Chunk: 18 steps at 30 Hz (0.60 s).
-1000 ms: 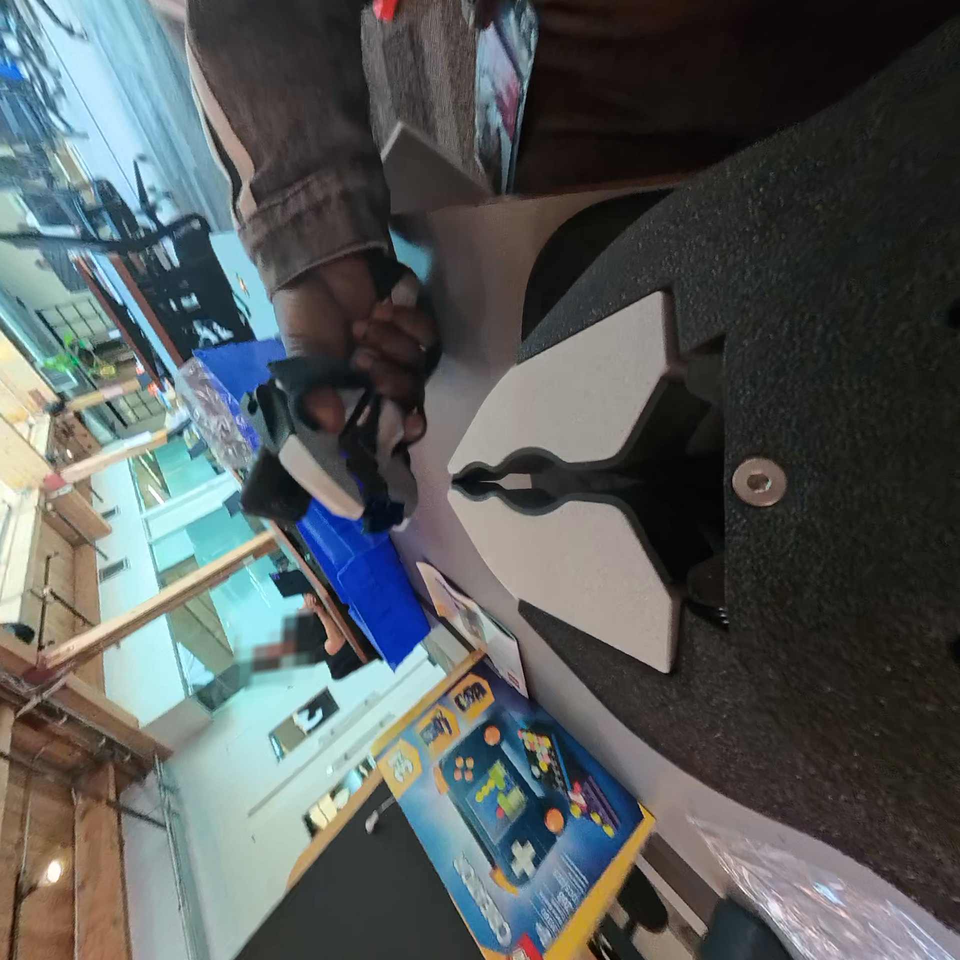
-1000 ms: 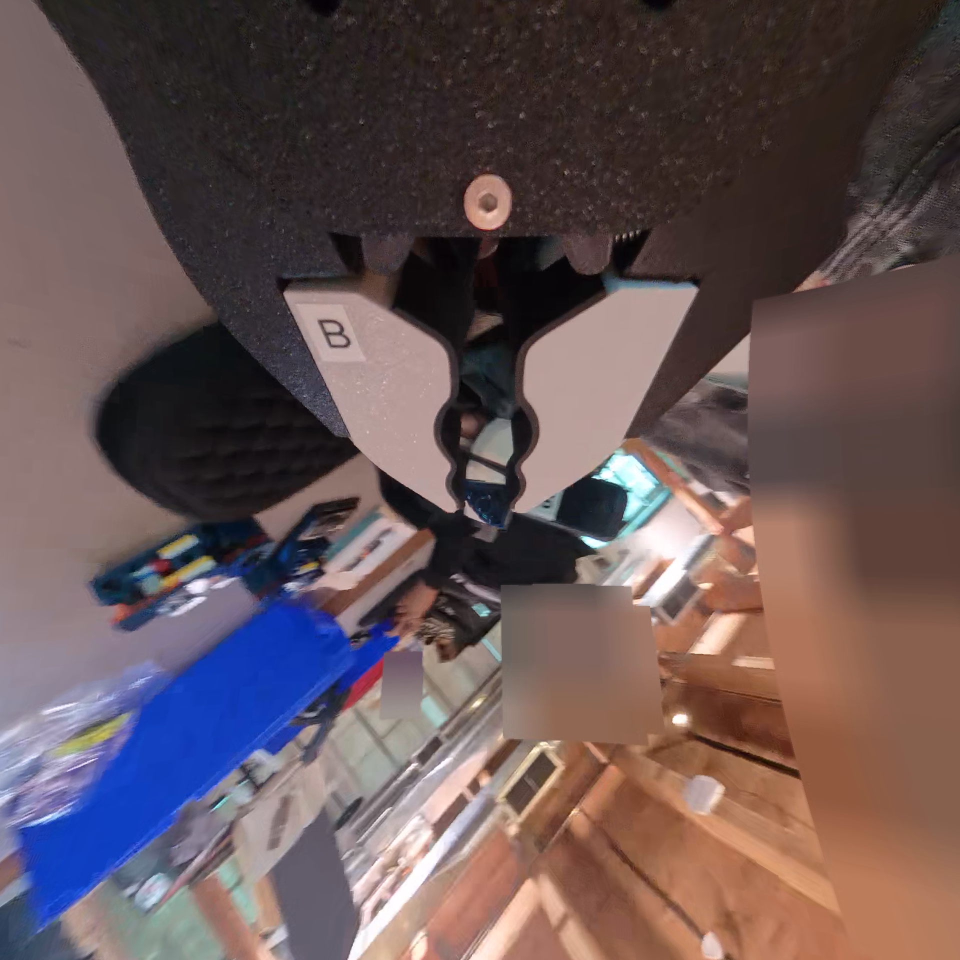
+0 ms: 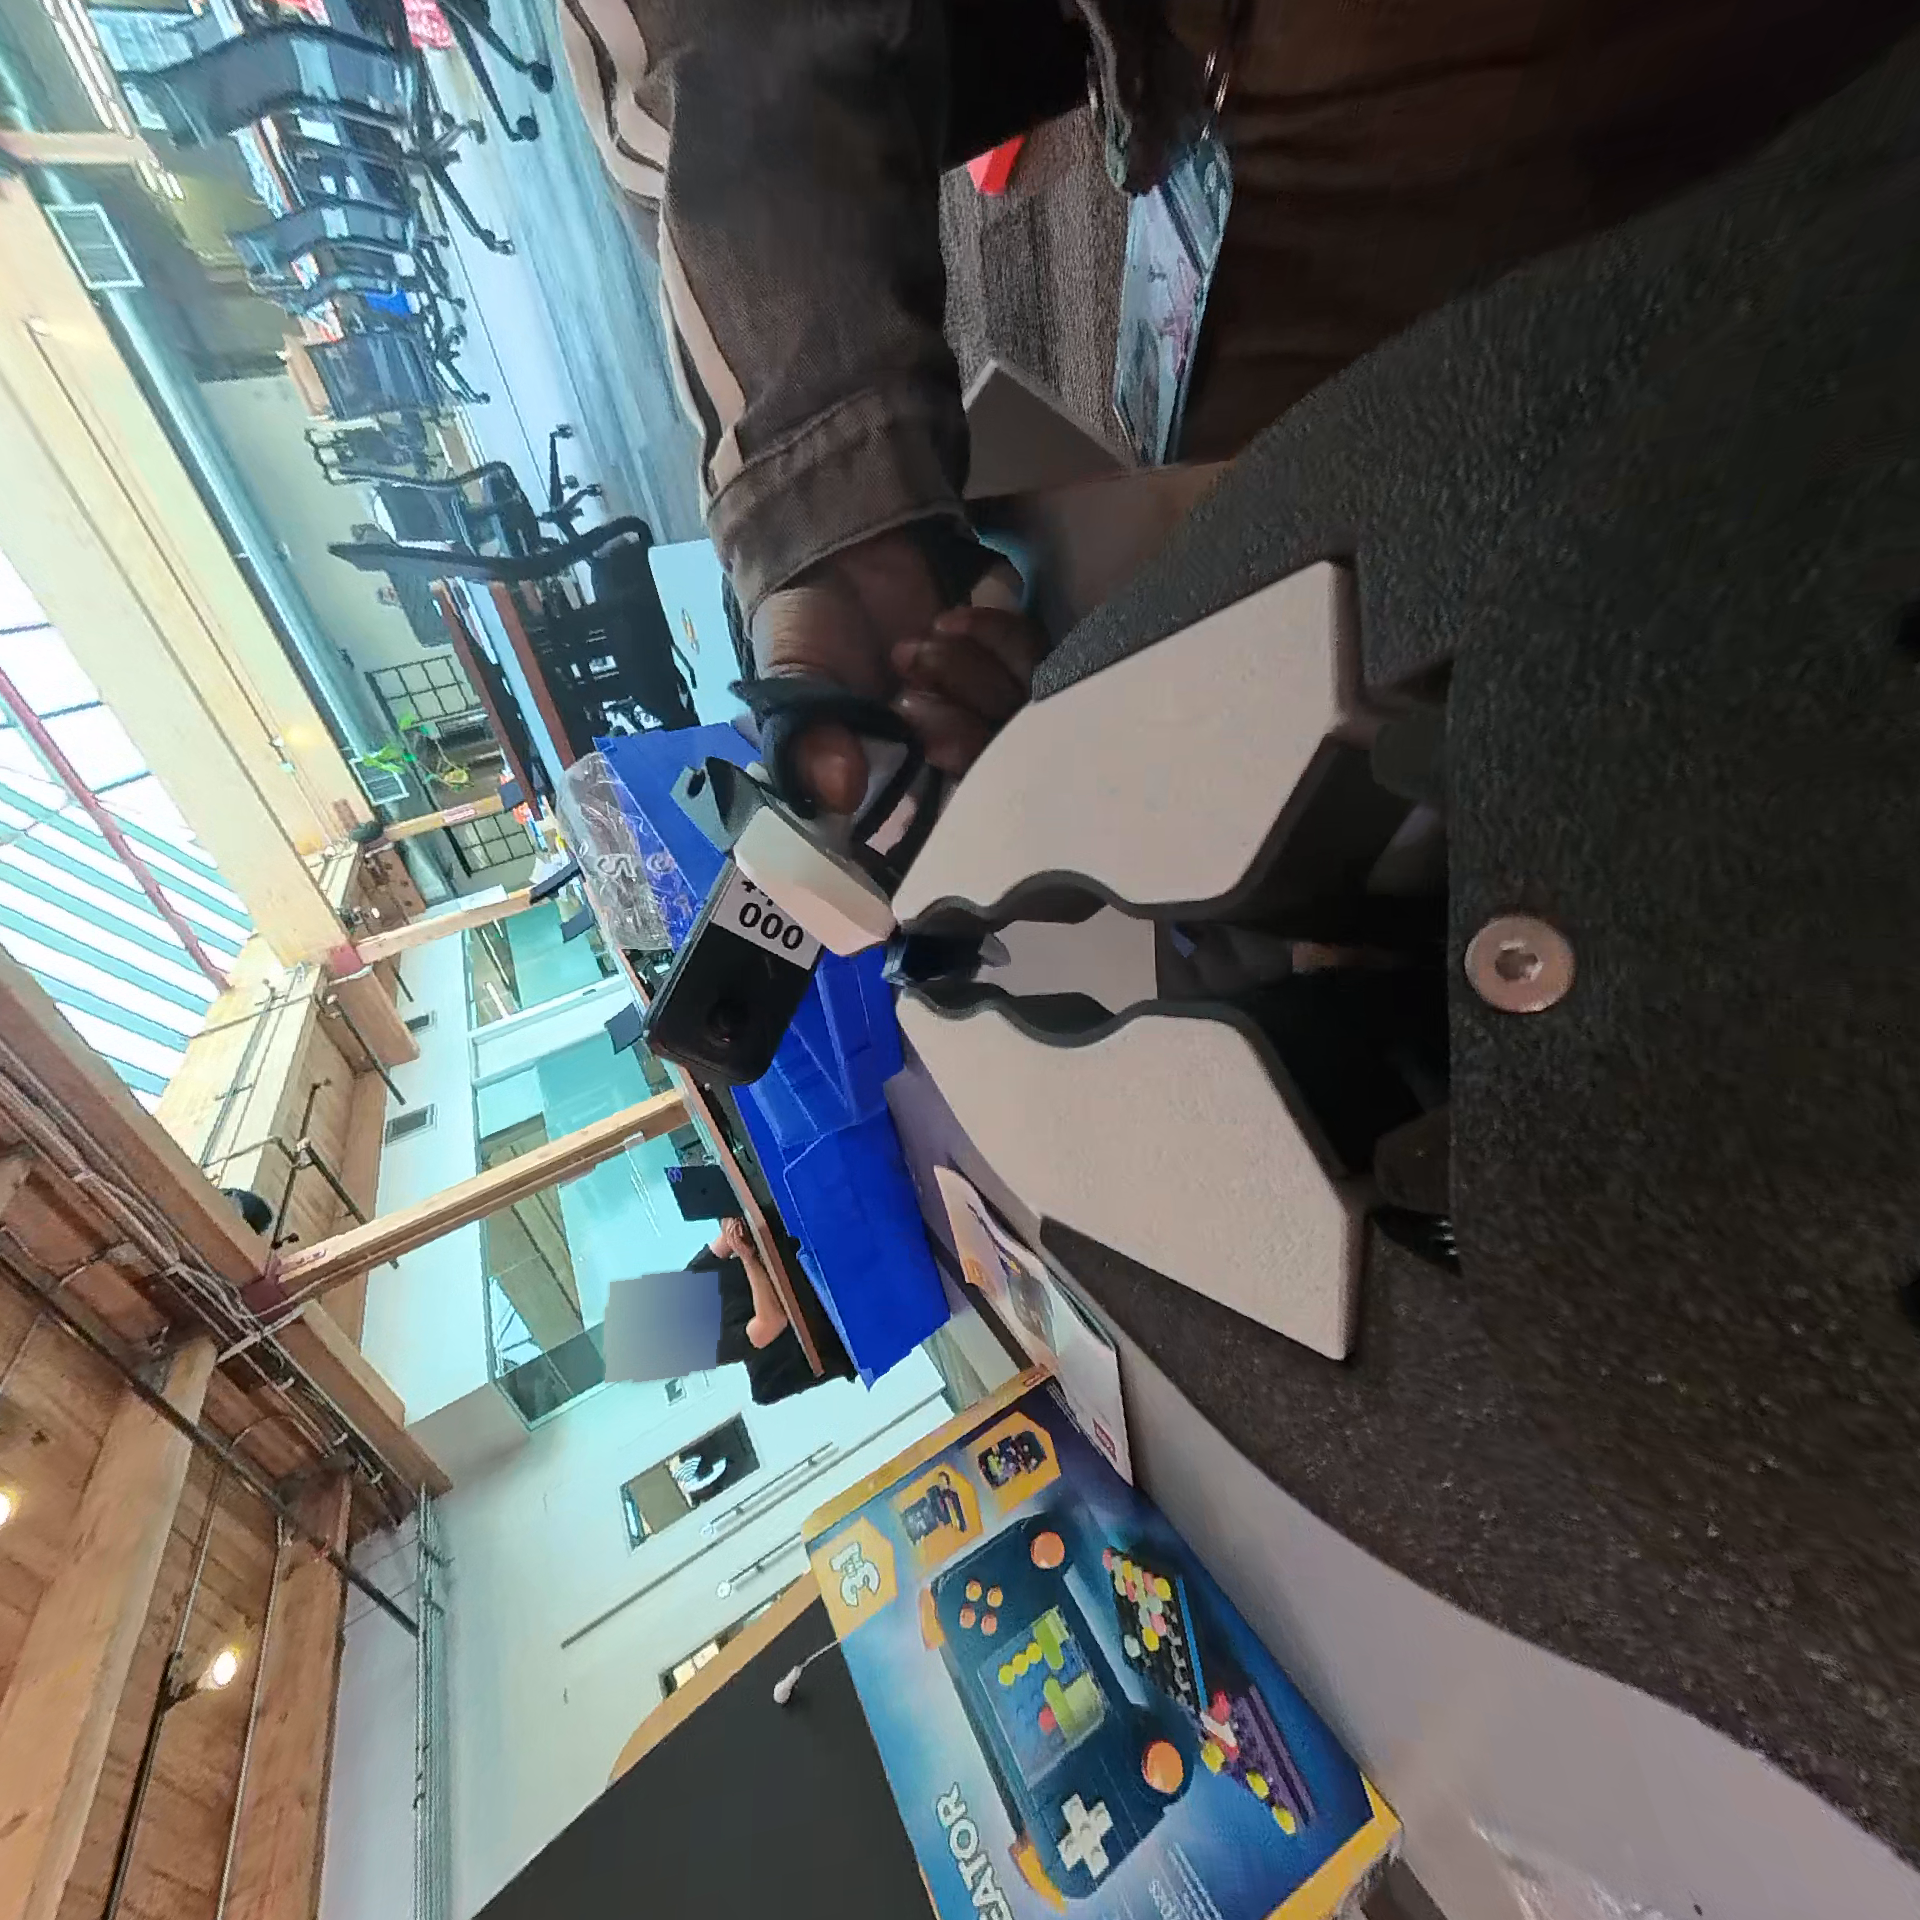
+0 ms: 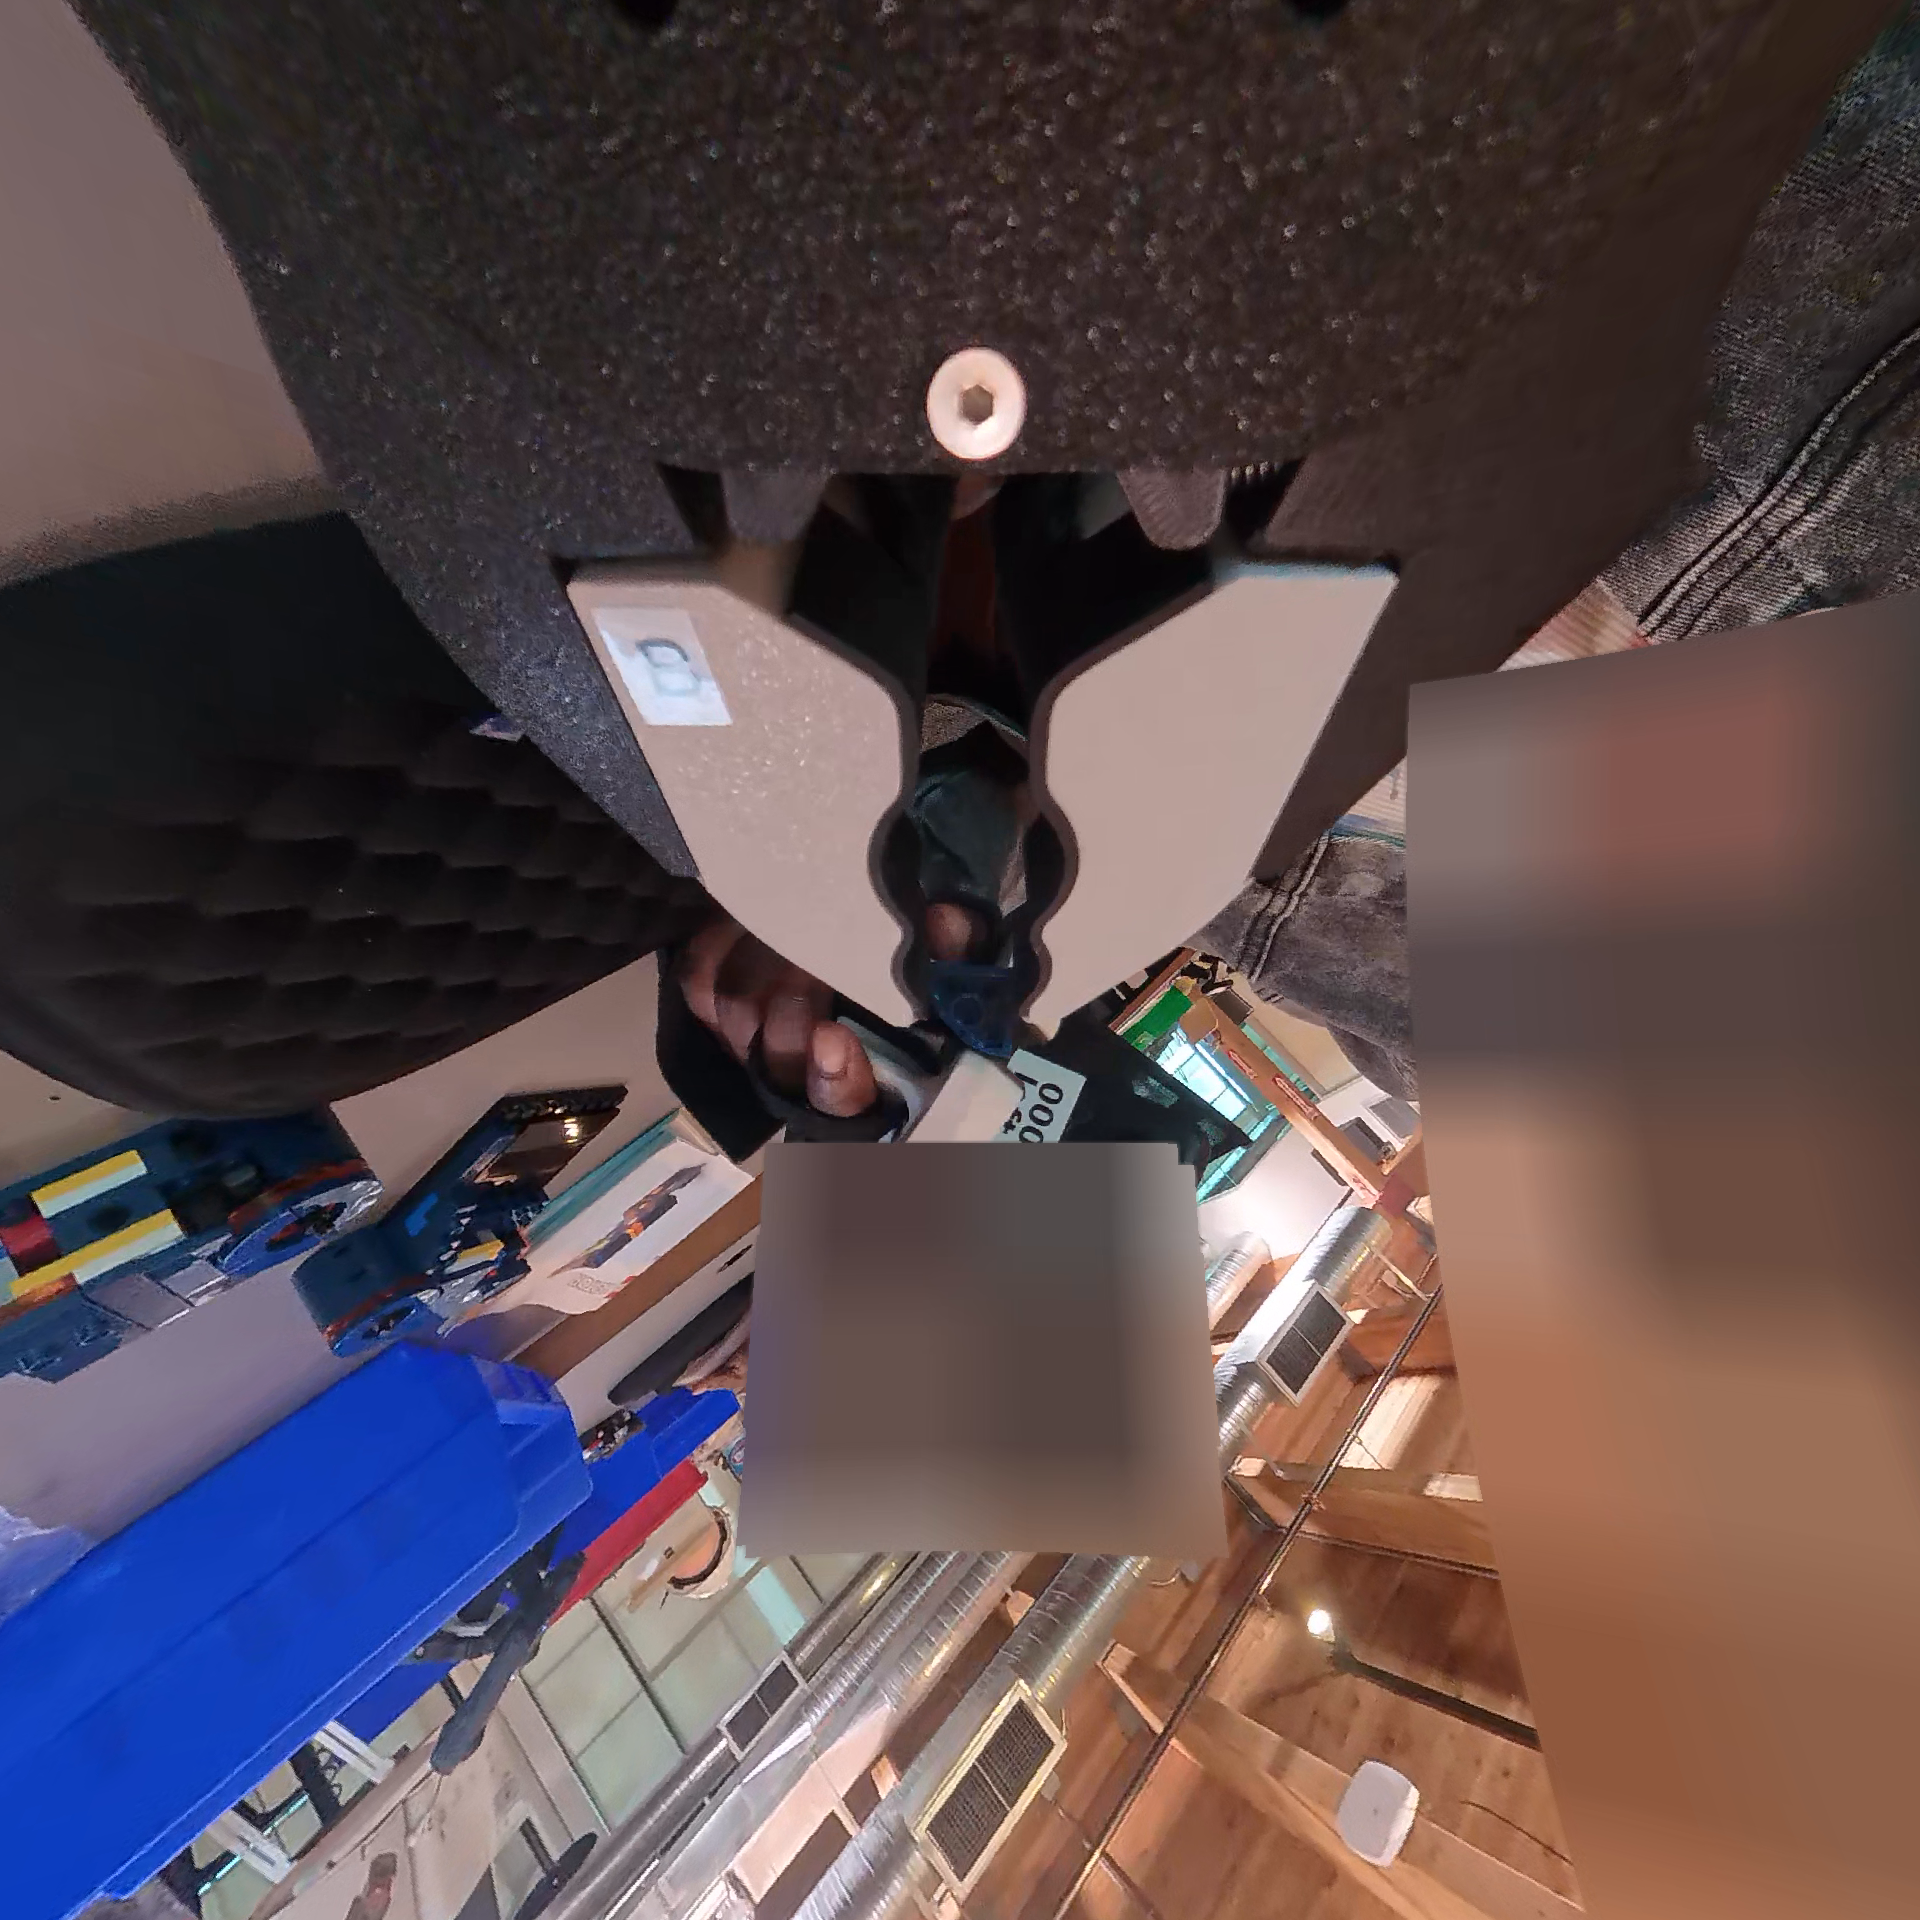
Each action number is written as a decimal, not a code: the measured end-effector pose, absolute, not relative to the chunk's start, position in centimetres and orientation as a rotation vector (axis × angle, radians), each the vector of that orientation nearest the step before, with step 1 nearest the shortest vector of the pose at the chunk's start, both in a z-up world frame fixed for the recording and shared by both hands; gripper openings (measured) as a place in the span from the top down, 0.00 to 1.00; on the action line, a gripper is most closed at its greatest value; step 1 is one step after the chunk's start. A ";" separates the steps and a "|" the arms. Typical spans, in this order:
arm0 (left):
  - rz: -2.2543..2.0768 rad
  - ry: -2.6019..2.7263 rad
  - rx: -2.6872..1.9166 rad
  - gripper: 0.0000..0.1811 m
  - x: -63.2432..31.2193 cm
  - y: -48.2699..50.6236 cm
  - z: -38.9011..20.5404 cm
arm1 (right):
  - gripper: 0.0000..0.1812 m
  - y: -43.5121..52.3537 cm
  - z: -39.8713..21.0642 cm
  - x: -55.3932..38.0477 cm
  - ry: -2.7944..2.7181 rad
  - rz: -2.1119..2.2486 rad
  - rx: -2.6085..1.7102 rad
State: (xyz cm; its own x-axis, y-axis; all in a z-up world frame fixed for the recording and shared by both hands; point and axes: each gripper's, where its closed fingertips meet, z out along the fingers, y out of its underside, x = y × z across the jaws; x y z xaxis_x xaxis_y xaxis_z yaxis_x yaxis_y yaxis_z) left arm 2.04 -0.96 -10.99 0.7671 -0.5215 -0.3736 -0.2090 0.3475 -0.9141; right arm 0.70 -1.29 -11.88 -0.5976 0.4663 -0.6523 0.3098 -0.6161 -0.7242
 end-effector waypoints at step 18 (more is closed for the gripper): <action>-0.277 0.713 -1.199 0.96 2.0 -1.6 -10.7 | 0.92 -2.6 -10.7 0.8 -1.324 2.405 -1.225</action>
State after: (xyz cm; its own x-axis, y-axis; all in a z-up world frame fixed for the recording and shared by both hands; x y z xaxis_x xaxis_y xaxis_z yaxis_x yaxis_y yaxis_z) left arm 1.97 -1.58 -10.67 0.7537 -0.5525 -0.3559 -0.1674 0.3623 -0.9169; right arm 0.77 -2.63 -10.70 -0.6601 0.4653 -0.5897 0.2493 -0.6049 -0.7563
